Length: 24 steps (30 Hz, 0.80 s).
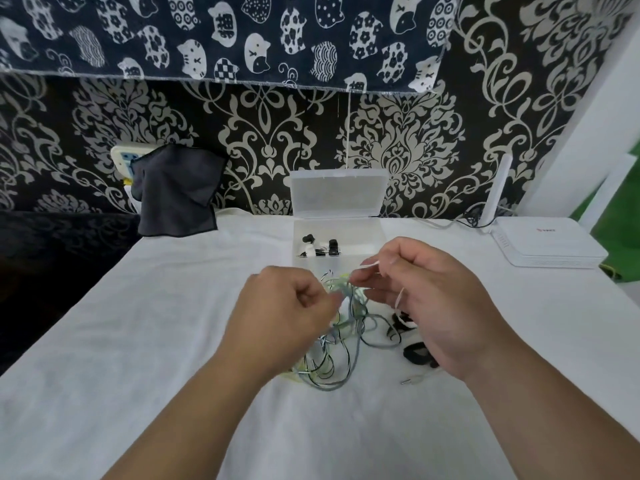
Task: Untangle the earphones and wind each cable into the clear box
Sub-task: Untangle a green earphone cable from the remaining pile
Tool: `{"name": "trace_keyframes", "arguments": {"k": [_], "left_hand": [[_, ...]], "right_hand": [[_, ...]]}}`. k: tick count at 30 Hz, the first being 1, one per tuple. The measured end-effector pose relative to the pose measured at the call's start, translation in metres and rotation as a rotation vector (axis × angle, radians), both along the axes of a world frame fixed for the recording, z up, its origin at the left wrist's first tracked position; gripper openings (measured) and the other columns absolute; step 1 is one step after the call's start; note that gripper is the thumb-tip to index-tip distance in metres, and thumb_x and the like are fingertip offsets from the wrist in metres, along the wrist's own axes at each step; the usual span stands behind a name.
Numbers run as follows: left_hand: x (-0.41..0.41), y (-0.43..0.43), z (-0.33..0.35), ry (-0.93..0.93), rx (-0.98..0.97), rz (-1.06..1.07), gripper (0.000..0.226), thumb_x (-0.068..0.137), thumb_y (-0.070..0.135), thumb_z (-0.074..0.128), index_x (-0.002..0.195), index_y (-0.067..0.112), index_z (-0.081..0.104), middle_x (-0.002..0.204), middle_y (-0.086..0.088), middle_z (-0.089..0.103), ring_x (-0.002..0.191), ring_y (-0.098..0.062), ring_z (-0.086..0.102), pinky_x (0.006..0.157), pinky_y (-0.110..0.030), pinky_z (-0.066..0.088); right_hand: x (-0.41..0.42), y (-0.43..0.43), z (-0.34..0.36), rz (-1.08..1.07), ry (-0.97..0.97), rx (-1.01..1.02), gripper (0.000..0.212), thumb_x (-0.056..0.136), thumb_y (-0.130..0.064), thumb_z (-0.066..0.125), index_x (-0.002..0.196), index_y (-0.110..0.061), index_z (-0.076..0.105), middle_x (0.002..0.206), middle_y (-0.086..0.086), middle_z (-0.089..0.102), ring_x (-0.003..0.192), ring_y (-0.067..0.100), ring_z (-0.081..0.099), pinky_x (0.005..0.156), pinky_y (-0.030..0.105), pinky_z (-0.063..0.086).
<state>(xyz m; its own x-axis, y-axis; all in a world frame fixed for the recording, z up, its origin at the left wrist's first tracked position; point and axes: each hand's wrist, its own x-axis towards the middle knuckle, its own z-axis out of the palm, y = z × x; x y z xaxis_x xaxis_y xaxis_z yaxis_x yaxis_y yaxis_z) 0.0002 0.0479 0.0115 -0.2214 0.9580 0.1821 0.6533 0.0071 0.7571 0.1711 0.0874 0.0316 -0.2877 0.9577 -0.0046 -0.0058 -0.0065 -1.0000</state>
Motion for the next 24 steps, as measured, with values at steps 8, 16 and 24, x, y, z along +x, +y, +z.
{"name": "trace_keyframes", "arguments": {"k": [8, 16, 24], "left_hand": [[0.007, 0.003, -0.010, -0.181, -0.042, -0.005, 0.014, 0.076, 0.034, 0.081, 0.083, 0.028, 0.070, 0.073, 0.013, 0.069, 0.073, -0.005, 0.066, 0.065, -0.023, 0.052], [0.001, 0.004, -0.005, -0.207, -0.035, 0.195, 0.039, 0.079, 0.004, 0.060, 0.104, 0.031, 0.046, 0.076, 0.011, 0.060, 0.060, -0.008, 0.057, 0.054, -0.023, 0.042], [-0.017, 0.007, -0.006, -0.022, -0.071, 0.183, 0.052, 0.077, -0.004, 0.059, 0.103, 0.041, 0.052, 0.096, 0.014, 0.060, 0.075, -0.018, 0.066, 0.062, -0.031, 0.049]], "right_hand": [[0.001, -0.006, 0.010, 0.222, 0.327, -0.067, 0.026, 0.092, -0.013, 0.054, 0.086, 0.011, 0.060, 0.089, 0.026, 0.071, 0.100, 0.048, 0.068, 0.094, 0.053, 0.052], [0.010, 0.007, 0.016, -0.198, 0.283, -0.164, 0.026, 0.102, -0.012, 0.048, 0.080, -0.004, 0.059, 0.079, 0.017, 0.072, 0.084, 0.041, 0.073, 0.088, 0.054, 0.057], [0.022, 0.017, 0.016, -0.354, 0.387, -0.228, 0.034, 0.102, -0.020, 0.050, 0.069, -0.013, 0.046, 0.079, 0.016, 0.074, 0.071, 0.034, 0.074, 0.066, 0.039, 0.062]]}}
